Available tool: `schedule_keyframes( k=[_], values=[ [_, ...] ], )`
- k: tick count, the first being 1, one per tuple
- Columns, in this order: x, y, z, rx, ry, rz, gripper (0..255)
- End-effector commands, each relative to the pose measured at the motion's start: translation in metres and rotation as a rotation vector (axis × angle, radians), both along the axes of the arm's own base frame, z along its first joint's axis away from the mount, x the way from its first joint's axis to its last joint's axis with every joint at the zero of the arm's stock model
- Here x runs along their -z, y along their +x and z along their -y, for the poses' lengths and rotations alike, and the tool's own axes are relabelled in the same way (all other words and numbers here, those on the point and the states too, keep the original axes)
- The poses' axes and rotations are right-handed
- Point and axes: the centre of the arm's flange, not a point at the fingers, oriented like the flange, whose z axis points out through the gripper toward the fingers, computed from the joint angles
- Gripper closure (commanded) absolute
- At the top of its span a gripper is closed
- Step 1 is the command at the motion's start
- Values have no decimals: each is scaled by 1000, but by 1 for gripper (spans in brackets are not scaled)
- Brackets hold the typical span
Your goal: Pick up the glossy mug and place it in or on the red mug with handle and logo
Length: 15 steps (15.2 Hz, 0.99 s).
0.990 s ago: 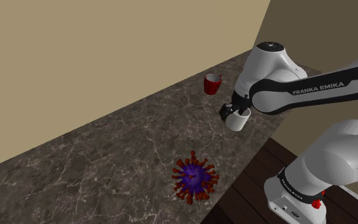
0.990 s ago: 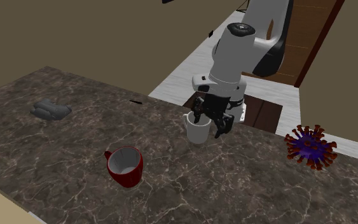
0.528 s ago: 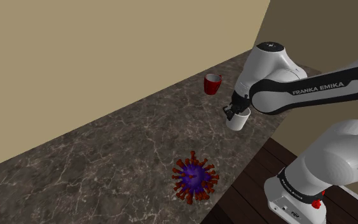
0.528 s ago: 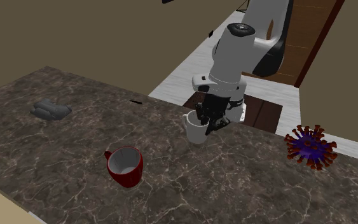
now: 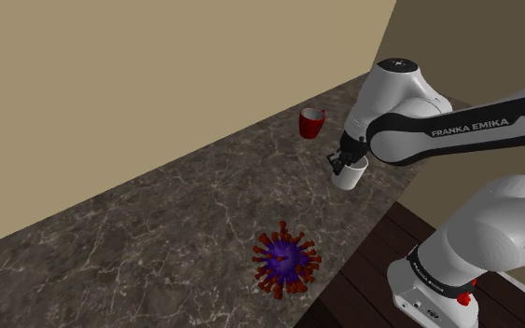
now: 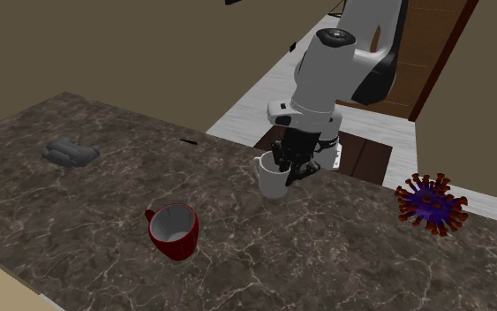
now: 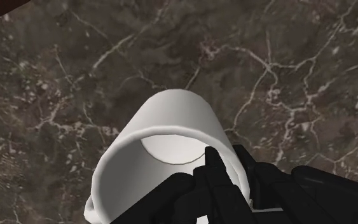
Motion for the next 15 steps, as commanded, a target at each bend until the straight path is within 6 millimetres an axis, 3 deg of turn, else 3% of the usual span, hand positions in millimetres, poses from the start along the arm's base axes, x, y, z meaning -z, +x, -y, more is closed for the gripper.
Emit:
schedule_keyframes(
  k=[1,15],
  values=[
    [-10,0,1,0,0,0,255],
    [-84,0,1,0,0,0,255]
  ],
)
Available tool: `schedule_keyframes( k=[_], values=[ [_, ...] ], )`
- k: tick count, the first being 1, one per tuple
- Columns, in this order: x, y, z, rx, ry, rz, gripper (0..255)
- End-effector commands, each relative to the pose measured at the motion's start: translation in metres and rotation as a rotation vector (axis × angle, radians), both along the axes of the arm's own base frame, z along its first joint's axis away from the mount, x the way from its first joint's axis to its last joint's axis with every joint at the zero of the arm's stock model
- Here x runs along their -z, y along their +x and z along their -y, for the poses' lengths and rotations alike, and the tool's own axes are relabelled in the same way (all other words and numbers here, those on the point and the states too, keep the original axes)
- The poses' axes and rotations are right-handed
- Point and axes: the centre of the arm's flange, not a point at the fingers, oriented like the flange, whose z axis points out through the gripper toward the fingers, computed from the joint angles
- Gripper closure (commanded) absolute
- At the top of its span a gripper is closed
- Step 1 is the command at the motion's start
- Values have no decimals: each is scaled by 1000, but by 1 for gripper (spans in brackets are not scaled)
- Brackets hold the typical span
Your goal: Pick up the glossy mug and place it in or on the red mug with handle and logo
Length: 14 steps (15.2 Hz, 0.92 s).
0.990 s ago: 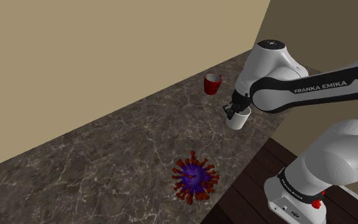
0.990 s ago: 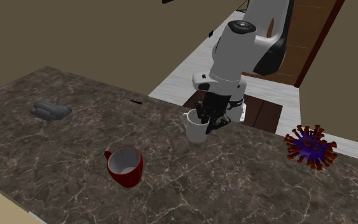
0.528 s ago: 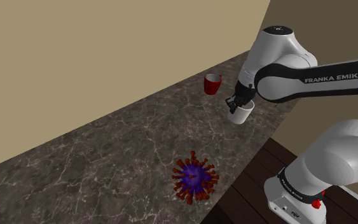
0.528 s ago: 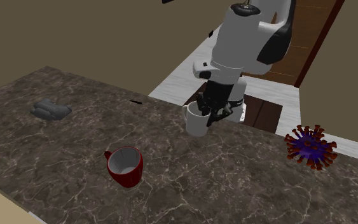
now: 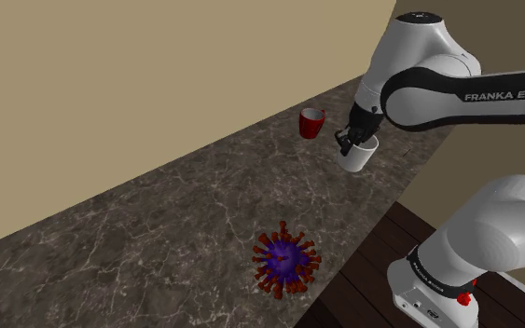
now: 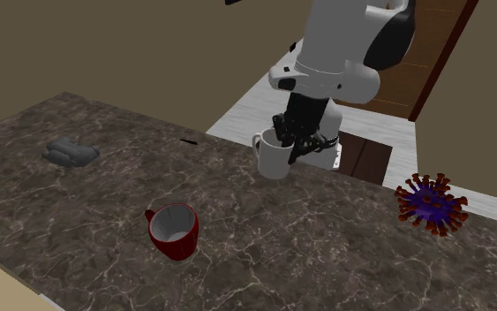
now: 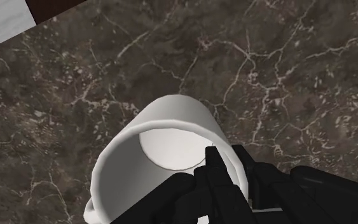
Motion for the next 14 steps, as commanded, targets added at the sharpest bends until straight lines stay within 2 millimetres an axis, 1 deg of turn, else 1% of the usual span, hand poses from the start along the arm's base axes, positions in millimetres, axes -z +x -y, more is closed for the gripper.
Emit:
schedule_keyframes(
  k=[1,14],
  values=[
    [-12,-1,0,0,0,0,255],
    [-80,-1,0,0,0,0,255]
  ],
)
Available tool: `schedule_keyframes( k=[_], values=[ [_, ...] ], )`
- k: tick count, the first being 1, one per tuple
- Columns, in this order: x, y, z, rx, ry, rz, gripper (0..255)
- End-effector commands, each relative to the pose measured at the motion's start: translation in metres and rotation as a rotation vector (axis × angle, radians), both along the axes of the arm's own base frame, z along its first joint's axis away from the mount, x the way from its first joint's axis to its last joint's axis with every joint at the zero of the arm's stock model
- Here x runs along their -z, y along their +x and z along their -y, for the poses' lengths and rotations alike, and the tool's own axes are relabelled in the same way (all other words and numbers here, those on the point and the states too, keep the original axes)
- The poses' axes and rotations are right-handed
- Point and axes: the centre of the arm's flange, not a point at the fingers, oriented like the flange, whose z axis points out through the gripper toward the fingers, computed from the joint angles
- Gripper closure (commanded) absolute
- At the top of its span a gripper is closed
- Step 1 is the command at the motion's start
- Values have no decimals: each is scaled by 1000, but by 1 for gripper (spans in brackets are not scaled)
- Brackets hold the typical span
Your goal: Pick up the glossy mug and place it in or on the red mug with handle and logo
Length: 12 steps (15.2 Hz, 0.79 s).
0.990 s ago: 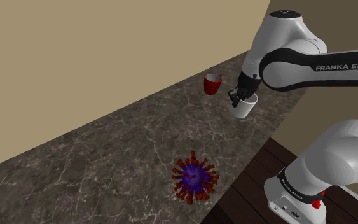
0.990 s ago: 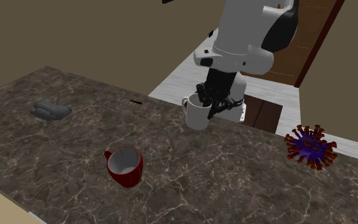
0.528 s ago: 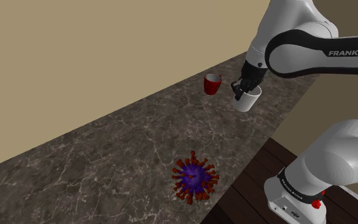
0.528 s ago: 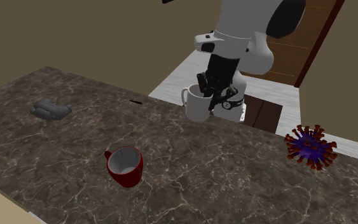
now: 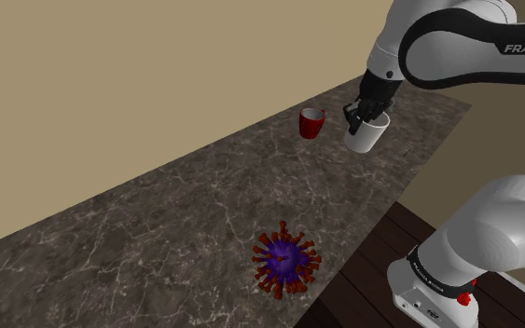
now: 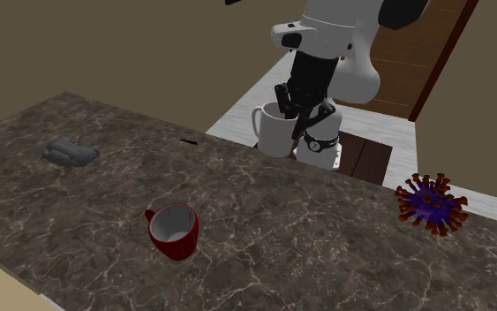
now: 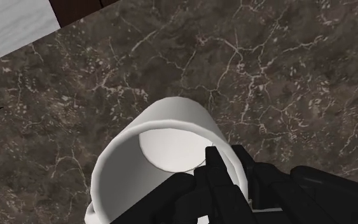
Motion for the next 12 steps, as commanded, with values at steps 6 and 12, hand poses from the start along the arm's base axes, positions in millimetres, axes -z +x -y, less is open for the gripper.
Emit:
schedule_keyframes(
  k=[6,12],
  values=[
    [-18,46,24,0,0,0,255],
    [-25,116,59,0,0,0,255]
  ],
)
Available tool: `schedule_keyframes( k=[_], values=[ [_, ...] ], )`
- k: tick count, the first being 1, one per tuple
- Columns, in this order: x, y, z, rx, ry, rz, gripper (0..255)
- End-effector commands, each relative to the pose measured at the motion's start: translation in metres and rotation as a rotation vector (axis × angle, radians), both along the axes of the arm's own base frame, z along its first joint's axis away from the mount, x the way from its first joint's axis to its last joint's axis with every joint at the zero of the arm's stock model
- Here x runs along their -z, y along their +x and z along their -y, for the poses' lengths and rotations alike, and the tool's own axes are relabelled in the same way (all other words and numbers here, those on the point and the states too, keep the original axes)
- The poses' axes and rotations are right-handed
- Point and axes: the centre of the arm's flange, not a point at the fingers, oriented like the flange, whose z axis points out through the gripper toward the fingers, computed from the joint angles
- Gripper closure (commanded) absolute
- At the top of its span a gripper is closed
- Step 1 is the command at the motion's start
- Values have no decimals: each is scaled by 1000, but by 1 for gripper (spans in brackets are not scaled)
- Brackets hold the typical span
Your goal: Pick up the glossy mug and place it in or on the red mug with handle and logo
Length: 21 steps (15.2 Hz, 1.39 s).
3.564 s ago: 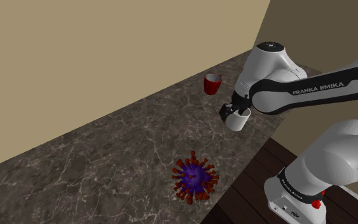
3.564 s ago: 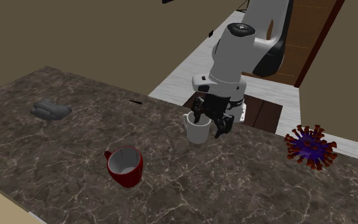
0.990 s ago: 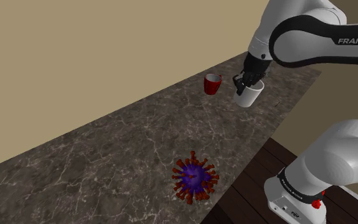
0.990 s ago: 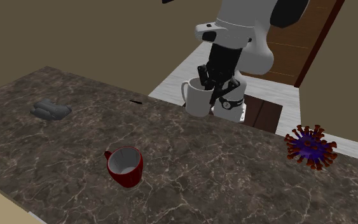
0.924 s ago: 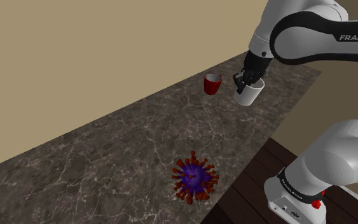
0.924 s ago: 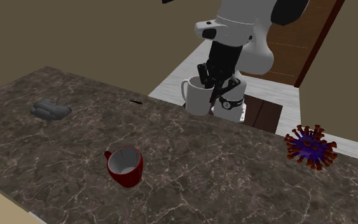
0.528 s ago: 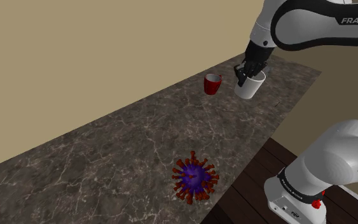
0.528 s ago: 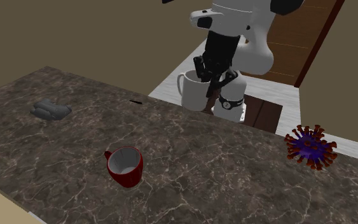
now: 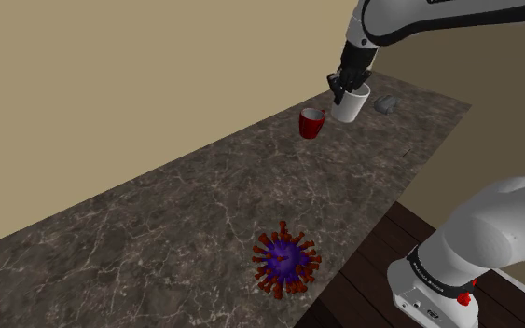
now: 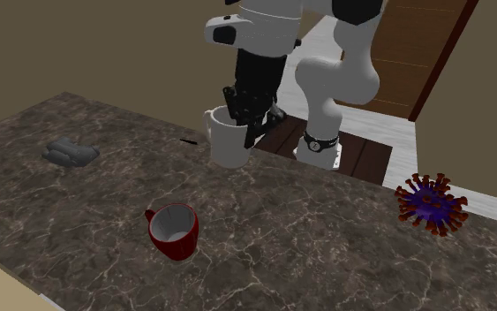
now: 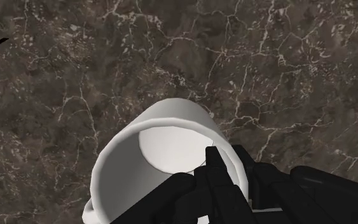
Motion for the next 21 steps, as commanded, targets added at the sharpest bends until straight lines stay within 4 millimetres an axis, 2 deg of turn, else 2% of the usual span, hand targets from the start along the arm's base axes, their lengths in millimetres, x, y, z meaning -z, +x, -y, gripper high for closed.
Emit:
schedule_keyframes(
  k=[1,13,21],
  values=[
    [-1,23,11,0,0,0,255],
    [-13,164,83,0,0,0,255],
    [29,164,83,0,0,0,255]
  ],
)
